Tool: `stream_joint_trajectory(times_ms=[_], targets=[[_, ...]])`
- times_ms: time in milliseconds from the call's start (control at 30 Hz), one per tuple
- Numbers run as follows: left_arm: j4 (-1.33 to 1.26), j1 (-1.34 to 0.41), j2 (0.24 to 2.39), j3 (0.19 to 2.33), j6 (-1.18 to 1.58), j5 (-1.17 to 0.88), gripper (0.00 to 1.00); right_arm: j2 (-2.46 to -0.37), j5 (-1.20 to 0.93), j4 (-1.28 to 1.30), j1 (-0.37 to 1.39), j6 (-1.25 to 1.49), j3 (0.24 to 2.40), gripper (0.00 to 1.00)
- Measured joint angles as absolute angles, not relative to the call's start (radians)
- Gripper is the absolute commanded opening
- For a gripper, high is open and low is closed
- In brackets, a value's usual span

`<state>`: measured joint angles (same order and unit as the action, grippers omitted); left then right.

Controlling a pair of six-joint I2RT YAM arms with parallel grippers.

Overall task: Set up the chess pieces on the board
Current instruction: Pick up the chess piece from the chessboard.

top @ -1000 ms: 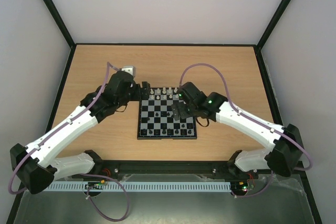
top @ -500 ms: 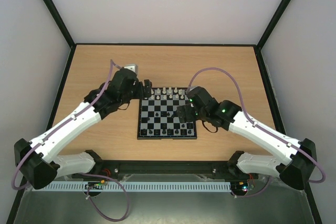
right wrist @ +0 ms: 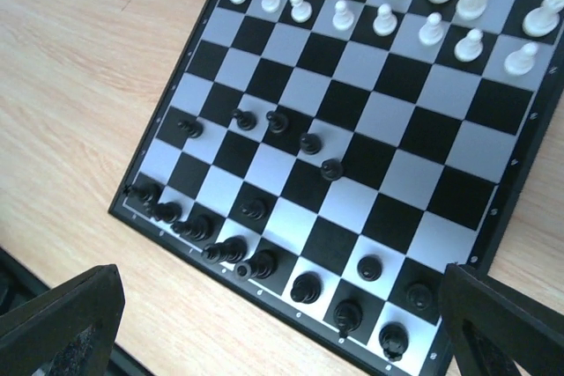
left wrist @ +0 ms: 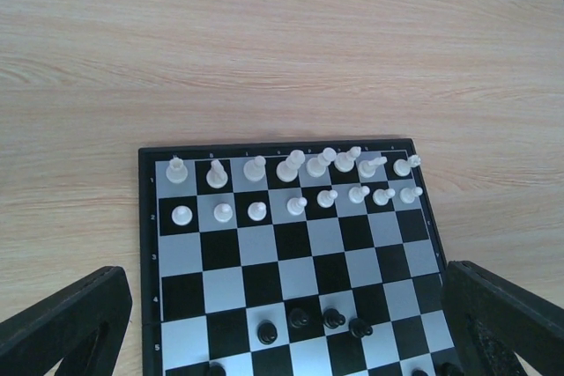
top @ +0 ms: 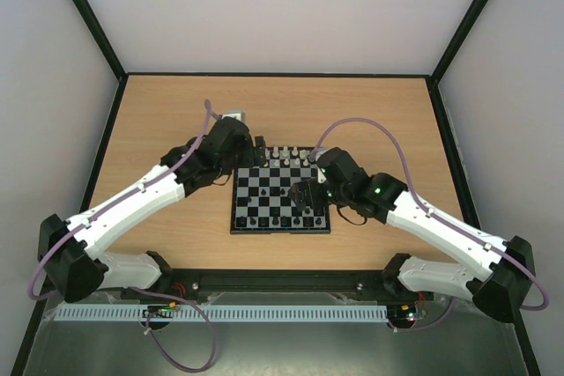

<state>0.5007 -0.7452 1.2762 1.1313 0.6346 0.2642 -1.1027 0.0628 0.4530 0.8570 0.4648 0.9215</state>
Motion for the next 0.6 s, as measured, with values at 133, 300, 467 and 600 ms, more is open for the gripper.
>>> stream_joint_trajectory(times_ms=[133, 300, 467, 600], targets=[[0.501, -0.780, 1.287, 1.131, 0.662, 0.292, 1.00, -1.076, 0.009, 0.437, 0.857, 0.471, 0.890, 0.99], [0.533, -0.834, 1.306, 1.148, 0.695, 0.339, 0.99, -1.023, -0.044, 0.420, 0.857, 0.472, 0.873, 0.99], [0.549, -0.873, 1.314, 1.186, 0.707, 0.371, 1.00, -0.988, -0.085, 0.405, 0.857, 0.473, 0.861, 0.99], [0.540, -0.881, 1.319, 1.184, 0.707, 0.370, 0.99, -0.965, -0.113, 0.392, 0.857, 0.475, 0.830, 0.99]])
